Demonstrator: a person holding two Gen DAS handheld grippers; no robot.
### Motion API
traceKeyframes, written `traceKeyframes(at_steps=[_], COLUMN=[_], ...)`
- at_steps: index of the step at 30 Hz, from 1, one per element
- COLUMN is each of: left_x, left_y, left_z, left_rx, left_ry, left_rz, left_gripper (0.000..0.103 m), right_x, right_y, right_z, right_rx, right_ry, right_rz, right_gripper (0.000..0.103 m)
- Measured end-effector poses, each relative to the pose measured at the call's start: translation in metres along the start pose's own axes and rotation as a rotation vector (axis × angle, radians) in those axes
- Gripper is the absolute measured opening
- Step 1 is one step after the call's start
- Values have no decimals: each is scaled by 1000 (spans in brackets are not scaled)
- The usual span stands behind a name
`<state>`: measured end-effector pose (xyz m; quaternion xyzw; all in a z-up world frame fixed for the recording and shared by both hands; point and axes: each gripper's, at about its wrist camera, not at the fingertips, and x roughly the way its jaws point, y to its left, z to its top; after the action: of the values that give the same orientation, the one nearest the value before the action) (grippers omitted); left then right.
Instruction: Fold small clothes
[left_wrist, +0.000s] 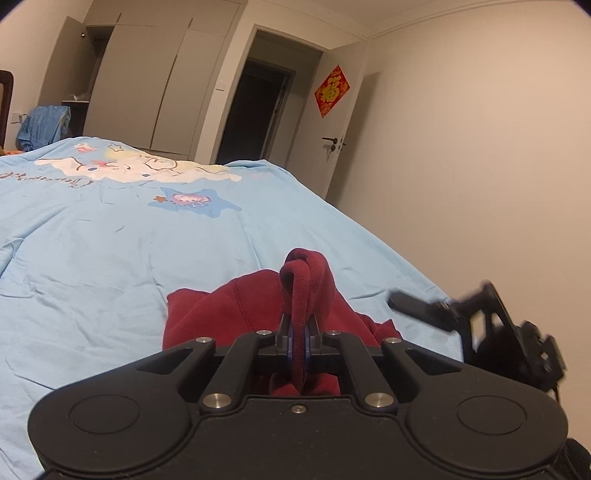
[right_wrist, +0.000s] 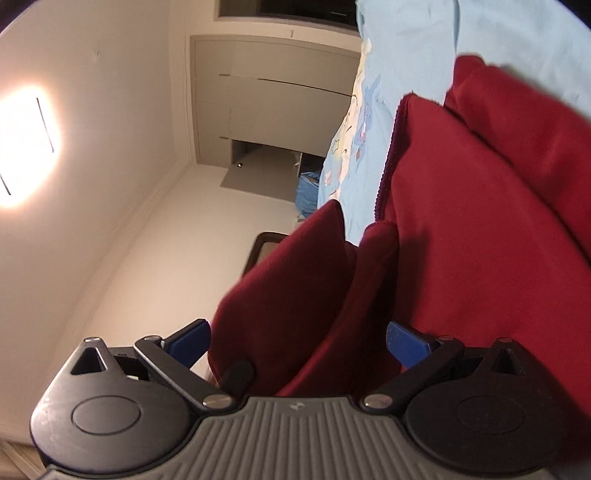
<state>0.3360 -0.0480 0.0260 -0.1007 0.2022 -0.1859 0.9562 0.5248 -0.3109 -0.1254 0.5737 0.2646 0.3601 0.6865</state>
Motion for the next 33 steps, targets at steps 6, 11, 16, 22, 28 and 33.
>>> traceKeyframes(at_steps=[6, 11, 16, 22, 28, 33], left_x=[1, -7, -22, -12, 0, -17], left_y=[1, -4, -12, -21, -21, -2], left_z=[-9, -21, -37, -54, -55, -45], left_rx=[14, 88, 233, 400, 417, 280], left_ry=[46, 65, 68, 94, 89, 10], left_rz=[-63, -76, -66, -20, 29, 16], left_gripper=[20, 49, 68, 72, 21, 15], right_x=[25, 36, 31, 30, 33, 41], right_y=[-20, -22, -8, 10, 17, 13], right_z=[26, 38, 36, 29, 28, 32], right_rx=[88, 53, -8, -77, -78, -47], right_ry=[-12, 13, 25, 90, 151, 143], right_rz=[25, -46, -133, -253, -310, -293], right_gripper=[103, 103, 103, 103, 103, 103])
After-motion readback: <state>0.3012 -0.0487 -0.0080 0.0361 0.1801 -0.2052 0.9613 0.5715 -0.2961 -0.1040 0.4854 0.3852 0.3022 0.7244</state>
